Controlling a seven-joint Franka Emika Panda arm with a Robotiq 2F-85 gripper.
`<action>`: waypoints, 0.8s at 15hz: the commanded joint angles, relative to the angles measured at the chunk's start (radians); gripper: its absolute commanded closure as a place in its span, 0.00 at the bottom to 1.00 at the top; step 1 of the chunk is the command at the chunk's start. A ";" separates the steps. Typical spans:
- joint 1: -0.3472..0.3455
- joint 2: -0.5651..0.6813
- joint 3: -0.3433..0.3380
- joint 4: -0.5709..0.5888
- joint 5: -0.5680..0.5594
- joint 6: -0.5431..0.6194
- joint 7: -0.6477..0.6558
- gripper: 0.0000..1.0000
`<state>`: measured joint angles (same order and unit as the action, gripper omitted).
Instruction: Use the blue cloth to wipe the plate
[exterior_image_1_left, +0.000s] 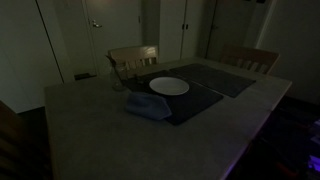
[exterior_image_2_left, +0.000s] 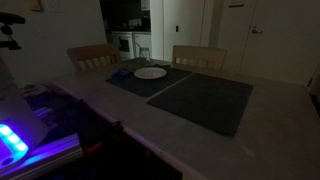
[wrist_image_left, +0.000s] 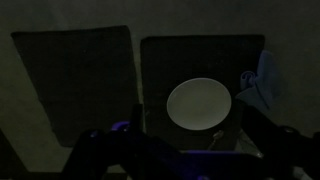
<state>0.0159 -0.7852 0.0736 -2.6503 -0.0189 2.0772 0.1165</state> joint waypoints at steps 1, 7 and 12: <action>0.079 0.192 0.011 0.047 0.055 0.162 -0.059 0.00; -0.001 0.000 0.000 0.003 0.001 -0.003 -0.001 0.00; -0.001 0.000 0.000 0.003 0.001 -0.003 -0.001 0.00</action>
<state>0.0159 -0.7852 0.0736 -2.6503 -0.0189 2.0772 0.1165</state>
